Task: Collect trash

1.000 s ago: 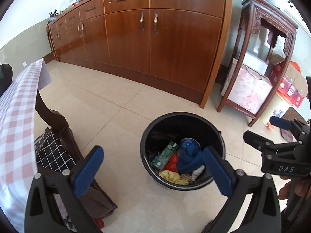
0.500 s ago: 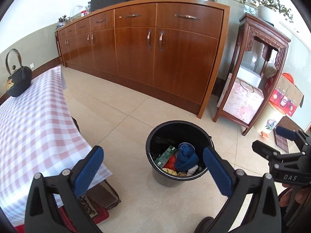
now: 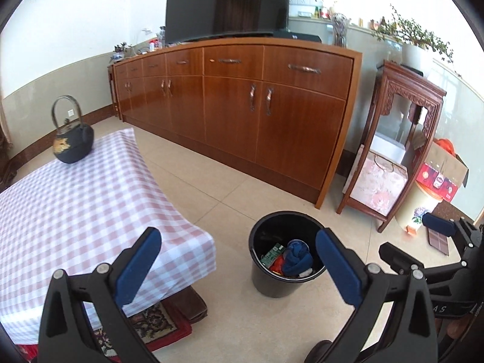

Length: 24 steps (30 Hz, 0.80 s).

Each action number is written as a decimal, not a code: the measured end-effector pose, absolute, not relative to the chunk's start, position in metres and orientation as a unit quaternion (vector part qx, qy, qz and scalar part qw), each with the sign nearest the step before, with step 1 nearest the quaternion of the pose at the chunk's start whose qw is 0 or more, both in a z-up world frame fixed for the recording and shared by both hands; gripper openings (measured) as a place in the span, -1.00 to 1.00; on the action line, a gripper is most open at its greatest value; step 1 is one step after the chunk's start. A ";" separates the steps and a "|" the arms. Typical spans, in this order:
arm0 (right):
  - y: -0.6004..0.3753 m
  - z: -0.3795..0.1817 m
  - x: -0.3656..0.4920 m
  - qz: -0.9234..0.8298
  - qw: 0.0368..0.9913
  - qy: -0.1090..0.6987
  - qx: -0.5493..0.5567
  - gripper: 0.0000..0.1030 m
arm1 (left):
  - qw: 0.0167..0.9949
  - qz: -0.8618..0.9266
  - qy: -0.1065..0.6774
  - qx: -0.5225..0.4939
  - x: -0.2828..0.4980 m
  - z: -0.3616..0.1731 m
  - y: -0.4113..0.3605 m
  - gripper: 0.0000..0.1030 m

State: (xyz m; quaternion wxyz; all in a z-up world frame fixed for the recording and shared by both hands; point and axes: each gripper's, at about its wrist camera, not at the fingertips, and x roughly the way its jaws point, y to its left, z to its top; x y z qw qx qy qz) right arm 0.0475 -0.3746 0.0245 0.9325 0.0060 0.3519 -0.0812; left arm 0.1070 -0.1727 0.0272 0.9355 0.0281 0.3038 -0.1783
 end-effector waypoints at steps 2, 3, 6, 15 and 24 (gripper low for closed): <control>-0.365 0.033 0.040 -0.078 0.935 0.346 0.006 1.00 | 0.938 -0.168 0.302 0.024 0.100 0.032 -0.162 0.99; -0.359 0.038 0.036 -0.076 0.937 0.341 0.004 1.00 | 0.940 -0.162 0.300 0.023 0.096 0.034 -0.156 0.99; -0.342 0.049 0.026 -0.063 0.940 0.334 -0.007 1.00 | 0.945 -0.144 0.294 0.021 0.084 0.041 -0.142 0.99; -0.307 0.076 0.003 -0.036 0.949 0.312 -0.018 1.00 | 0.955 -0.117 0.271 0.013 0.057 0.057 -0.114 0.99; -0.304 0.083 -0.008 -0.047 0.953 0.299 -0.014 1.00 | 0.957 -0.125 0.260 0.006 0.051 0.063 -0.108 0.99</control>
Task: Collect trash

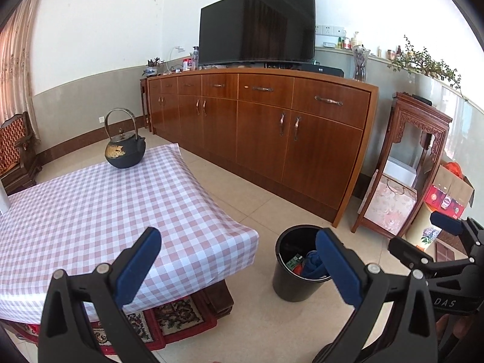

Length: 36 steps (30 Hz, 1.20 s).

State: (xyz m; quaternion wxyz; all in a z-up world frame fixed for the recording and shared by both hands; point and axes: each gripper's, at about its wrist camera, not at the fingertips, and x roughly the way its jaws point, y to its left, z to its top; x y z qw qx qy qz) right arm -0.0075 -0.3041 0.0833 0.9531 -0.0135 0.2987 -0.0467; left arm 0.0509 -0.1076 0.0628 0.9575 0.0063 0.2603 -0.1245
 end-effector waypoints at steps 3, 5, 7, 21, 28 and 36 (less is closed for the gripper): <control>-0.308 0.084 -0.007 -0.047 0.953 0.298 -0.008 1.00 | 0.957 -0.124 0.261 0.006 0.051 0.062 -0.108 0.99; -0.308 0.084 -0.006 -0.049 0.953 0.297 -0.007 1.00 | 0.957 -0.124 0.261 0.007 0.051 0.063 -0.108 0.99; -0.308 0.085 -0.006 -0.050 0.954 0.297 -0.007 1.00 | 0.957 -0.124 0.260 0.008 0.050 0.063 -0.108 0.99; -0.313 0.084 -0.006 -0.053 0.953 0.297 -0.005 1.00 | 0.956 -0.136 0.260 0.015 0.048 0.065 -0.116 0.99; -0.314 0.086 -0.007 -0.055 0.954 0.293 -0.003 1.00 | 0.955 -0.136 0.261 0.018 0.047 0.065 -0.119 0.99; -0.314 0.086 -0.008 -0.055 0.955 0.293 -0.003 1.00 | 0.955 -0.138 0.263 0.019 0.046 0.064 -0.121 0.99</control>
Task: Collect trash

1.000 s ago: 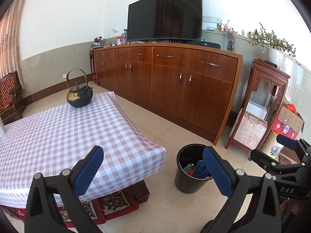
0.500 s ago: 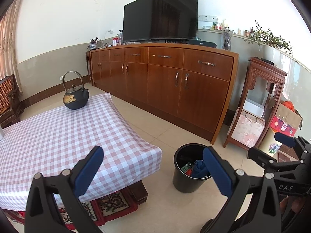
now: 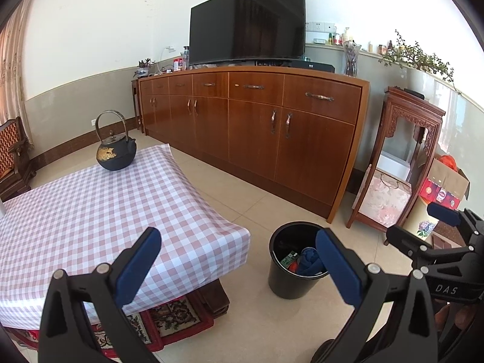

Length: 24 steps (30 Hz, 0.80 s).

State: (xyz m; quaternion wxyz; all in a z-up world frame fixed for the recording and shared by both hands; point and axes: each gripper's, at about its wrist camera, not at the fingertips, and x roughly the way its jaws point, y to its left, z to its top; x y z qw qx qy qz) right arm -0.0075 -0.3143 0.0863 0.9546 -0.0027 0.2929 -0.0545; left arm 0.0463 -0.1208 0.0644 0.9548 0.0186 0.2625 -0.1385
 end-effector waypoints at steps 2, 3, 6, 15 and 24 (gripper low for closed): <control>-0.314 0.086 -0.008 -0.054 0.955 0.293 -0.004 1.00 | 0.954 -0.139 0.264 0.018 0.046 0.064 -0.121 0.99; -0.314 0.086 -0.008 -0.054 0.955 0.293 -0.004 1.00 | 0.954 -0.139 0.264 0.018 0.046 0.064 -0.121 0.99; -0.313 0.087 -0.009 -0.054 0.956 0.290 -0.007 1.00 | 0.954 -0.139 0.265 0.018 0.046 0.063 -0.121 0.99; -0.315 0.086 -0.011 -0.055 0.956 0.288 -0.001 1.00 | 0.952 -0.145 0.269 0.018 0.045 0.061 -0.123 0.99; -0.317 0.084 -0.011 -0.055 0.955 0.290 0.000 1.00 | 0.952 -0.144 0.271 0.017 0.045 0.059 -0.121 0.99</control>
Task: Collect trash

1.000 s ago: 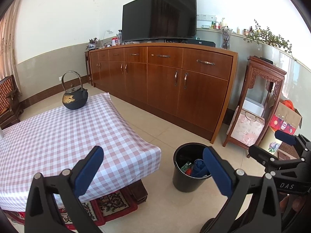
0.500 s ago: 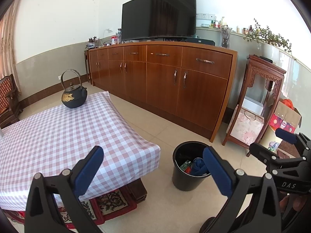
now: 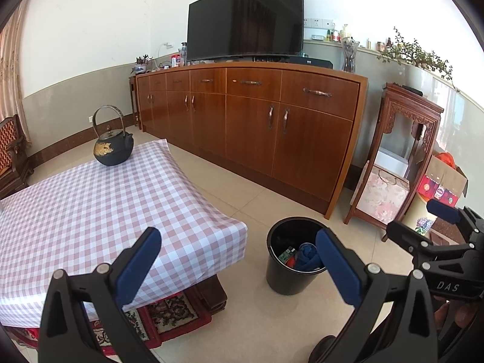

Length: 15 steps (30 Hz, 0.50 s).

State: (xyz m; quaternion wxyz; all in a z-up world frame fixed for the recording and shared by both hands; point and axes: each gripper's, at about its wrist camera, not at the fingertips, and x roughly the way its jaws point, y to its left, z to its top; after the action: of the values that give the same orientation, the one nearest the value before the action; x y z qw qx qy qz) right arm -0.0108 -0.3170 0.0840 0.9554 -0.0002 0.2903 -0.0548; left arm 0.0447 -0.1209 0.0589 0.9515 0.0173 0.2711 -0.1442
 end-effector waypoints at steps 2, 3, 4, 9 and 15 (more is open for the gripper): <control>-0.317 0.084 -0.011 -0.054 0.955 0.291 0.001 1.00 | 0.951 -0.146 0.273 0.016 0.045 0.058 -0.121 0.99; -0.316 0.083 -0.011 -0.054 0.955 0.290 0.000 1.00 | 0.951 -0.147 0.273 0.016 0.044 0.058 -0.120 0.99; -0.315 0.083 -0.012 -0.054 0.956 0.290 -0.001 1.00 | 0.950 -0.147 0.273 0.017 0.044 0.057 -0.120 0.99; -0.315 0.083 -0.012 -0.053 0.956 0.290 0.000 1.00 | 0.950 -0.150 0.274 0.019 0.044 0.056 -0.122 0.99; -0.314 0.083 -0.012 -0.053 0.955 0.292 0.001 1.00 | 0.949 -0.145 0.280 0.021 0.046 0.052 -0.120 0.99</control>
State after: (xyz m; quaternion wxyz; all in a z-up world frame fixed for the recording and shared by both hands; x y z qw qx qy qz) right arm -0.0119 -0.3142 0.0829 0.9551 0.0006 0.2917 -0.0527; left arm 0.0459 -0.1196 0.0516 0.9487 0.0208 0.2800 -0.1452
